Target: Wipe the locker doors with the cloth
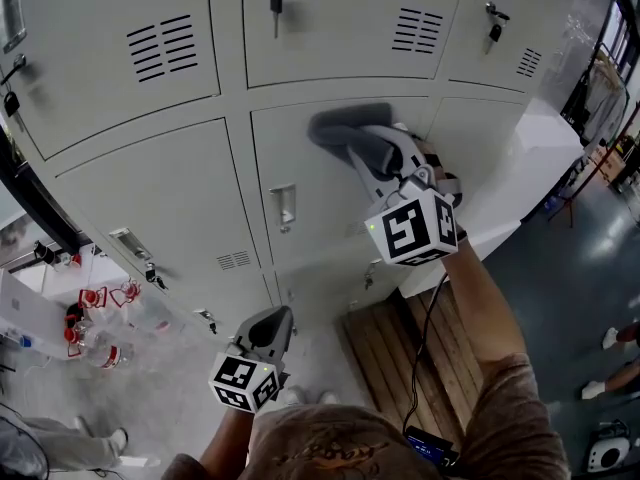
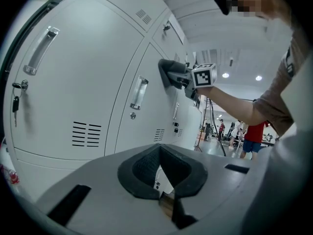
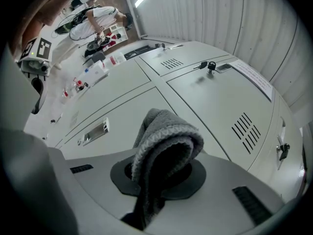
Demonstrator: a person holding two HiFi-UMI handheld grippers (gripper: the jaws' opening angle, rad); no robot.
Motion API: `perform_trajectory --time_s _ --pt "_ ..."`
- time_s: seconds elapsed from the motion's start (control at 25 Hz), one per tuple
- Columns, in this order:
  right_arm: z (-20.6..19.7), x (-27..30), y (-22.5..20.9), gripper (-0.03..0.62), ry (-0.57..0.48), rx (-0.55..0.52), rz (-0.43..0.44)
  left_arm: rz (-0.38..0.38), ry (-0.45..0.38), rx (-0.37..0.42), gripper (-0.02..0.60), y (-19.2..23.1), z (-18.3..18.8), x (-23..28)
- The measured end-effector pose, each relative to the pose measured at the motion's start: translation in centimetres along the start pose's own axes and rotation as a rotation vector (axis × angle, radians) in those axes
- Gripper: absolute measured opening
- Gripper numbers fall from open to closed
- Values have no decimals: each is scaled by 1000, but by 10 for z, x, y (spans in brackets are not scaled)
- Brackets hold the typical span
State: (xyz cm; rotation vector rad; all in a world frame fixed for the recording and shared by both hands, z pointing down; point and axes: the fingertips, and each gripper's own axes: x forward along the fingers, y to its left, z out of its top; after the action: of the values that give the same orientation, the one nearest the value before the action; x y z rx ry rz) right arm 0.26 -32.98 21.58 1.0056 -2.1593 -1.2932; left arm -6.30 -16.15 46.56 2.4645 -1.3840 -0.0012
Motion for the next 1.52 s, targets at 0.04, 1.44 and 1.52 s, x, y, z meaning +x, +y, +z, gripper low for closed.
perform_trajectory --time_s 0.04,1.44,1.52 --pt "-2 0 3 34 3 2 6 -1 3 -1 0 0 0 0" --pt "-102 -2 184 34 177 161 287 22 12 12 -1 3 -1 -13" --pt "-107 -2 195 34 188 157 305 25 15 8 -2 4 -2 -13"
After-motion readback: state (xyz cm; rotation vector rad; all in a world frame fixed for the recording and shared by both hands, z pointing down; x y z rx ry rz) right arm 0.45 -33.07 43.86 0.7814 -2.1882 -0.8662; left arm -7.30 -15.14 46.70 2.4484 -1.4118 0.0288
